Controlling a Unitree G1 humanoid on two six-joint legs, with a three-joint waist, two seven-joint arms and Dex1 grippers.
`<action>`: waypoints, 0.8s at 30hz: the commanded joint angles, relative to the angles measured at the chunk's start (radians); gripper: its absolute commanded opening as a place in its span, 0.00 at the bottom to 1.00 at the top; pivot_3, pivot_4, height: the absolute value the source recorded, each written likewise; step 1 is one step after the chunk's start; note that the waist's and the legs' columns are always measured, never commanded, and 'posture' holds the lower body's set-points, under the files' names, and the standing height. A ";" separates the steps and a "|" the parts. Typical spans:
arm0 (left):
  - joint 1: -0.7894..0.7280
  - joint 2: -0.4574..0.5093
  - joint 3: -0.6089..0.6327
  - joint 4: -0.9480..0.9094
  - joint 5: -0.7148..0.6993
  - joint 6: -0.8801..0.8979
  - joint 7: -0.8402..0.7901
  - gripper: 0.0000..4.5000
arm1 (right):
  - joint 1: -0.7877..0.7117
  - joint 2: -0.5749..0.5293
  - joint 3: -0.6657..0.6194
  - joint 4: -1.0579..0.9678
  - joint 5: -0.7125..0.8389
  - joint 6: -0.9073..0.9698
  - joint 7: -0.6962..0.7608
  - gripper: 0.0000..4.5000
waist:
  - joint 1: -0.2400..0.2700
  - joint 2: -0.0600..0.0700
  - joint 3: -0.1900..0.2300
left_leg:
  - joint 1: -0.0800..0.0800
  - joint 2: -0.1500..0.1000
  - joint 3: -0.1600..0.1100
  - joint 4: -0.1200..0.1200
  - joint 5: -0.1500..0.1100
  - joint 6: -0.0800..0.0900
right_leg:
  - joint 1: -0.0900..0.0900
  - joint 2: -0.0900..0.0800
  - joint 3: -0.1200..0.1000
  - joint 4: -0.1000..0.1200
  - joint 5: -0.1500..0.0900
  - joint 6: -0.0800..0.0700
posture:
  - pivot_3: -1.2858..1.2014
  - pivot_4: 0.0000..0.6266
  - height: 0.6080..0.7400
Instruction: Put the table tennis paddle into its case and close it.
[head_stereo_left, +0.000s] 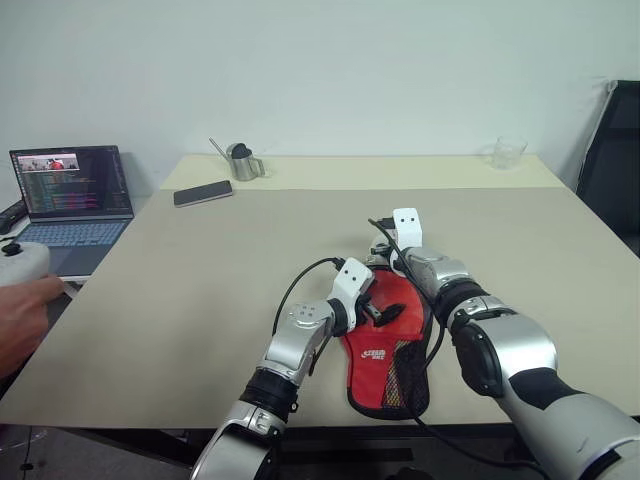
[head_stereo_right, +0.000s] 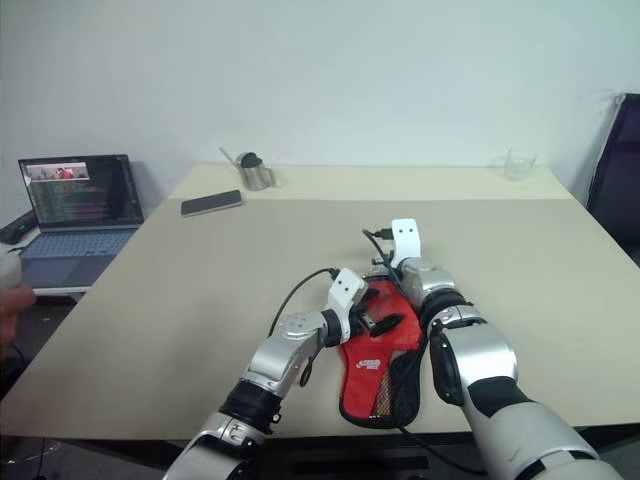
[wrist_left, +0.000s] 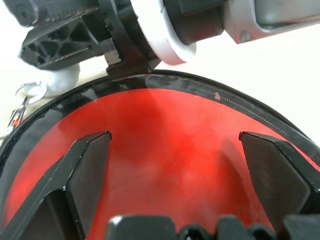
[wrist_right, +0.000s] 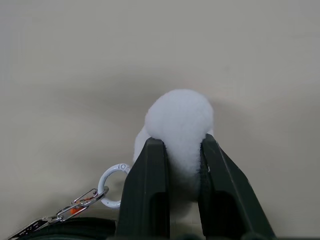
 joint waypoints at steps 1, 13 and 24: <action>-0.012 -0.003 -0.013 0.016 -0.001 -0.004 -0.007 1.00 | -0.027 -0.057 -0.023 -0.016 -0.007 -0.027 -0.033 0.07 | 0.000 0.000 0.000 | 0.000 0.000 0.000 0.000 0.000 0.000 | 0.000 0.000 0.000 0.000 0.000 0.000 | 0.52 0.24 1.00; -0.032 -0.015 -0.021 0.051 0.002 -0.012 -0.024 1.00 | -0.010 -0.162 -0.038 -0.031 -0.021 -0.019 -0.054 0.07 | 0.003 0.001 0.000 | 0.000 0.000 0.000 0.000 0.000 0.000 | 0.001 0.000 0.000 0.000 0.000 0.000 | 0.52 0.24 1.00; -0.054 -0.019 -0.021 0.089 0.007 -0.025 -0.029 1.00 | 0.084 -0.234 0.048 -0.217 -0.037 0.149 0.204 0.07 | 0.003 0.002 -0.001 | 0.000 0.000 0.000 0.000 0.000 0.000 | 0.002 0.000 -0.001 -0.001 0.000 0.000 | 0.52 0.24 1.00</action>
